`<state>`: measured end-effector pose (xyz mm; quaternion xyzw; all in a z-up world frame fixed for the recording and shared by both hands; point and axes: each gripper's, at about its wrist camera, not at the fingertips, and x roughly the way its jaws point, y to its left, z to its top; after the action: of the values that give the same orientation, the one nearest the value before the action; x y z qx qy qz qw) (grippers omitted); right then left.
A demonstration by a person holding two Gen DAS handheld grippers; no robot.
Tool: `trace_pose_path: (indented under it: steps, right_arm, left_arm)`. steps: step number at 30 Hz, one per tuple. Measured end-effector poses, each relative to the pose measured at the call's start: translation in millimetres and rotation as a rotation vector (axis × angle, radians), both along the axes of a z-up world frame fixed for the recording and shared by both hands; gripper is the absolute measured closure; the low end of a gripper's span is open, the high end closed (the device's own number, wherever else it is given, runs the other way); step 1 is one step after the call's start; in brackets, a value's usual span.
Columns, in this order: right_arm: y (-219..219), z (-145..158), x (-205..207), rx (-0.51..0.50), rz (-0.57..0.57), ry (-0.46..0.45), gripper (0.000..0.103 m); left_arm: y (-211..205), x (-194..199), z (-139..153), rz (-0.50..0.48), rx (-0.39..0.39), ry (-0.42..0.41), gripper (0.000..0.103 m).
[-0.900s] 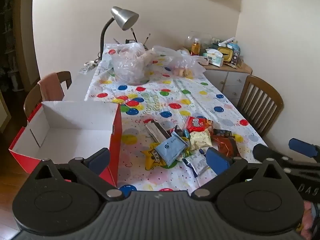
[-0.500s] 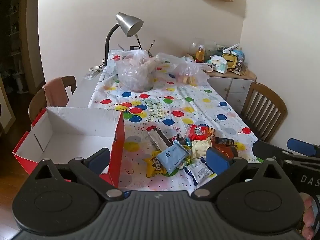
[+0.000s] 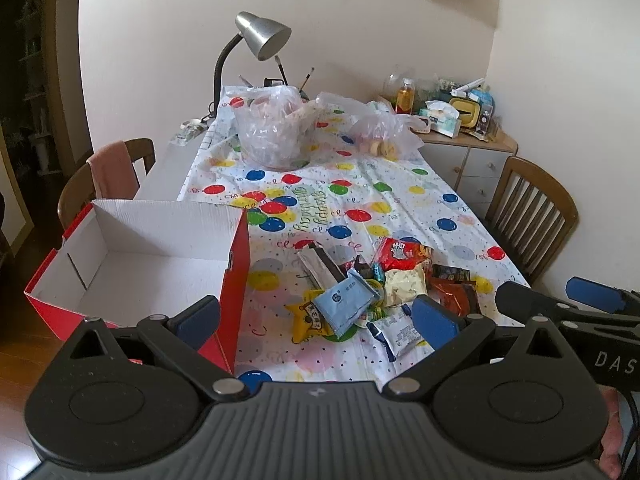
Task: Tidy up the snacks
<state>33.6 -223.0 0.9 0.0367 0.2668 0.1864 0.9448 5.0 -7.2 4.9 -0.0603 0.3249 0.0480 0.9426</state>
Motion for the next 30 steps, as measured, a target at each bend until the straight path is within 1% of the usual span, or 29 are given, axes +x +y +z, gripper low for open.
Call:
trace_pose_path:
  steps: [18, 30]
  right_arm:
    - [3.9, 1.5, -2.3, -0.019, -0.030, -0.007, 0.000]
    - [5.0, 2.6, -4.1, -0.019, -0.030, -0.010, 0.000]
  left_arm:
    - [-0.5, 1.8, 2.1, 0.000, 0.000, 0.000, 0.000]
    - [1.7, 1.6, 3.9, -0.001, -0.005, -0.003, 0.000]
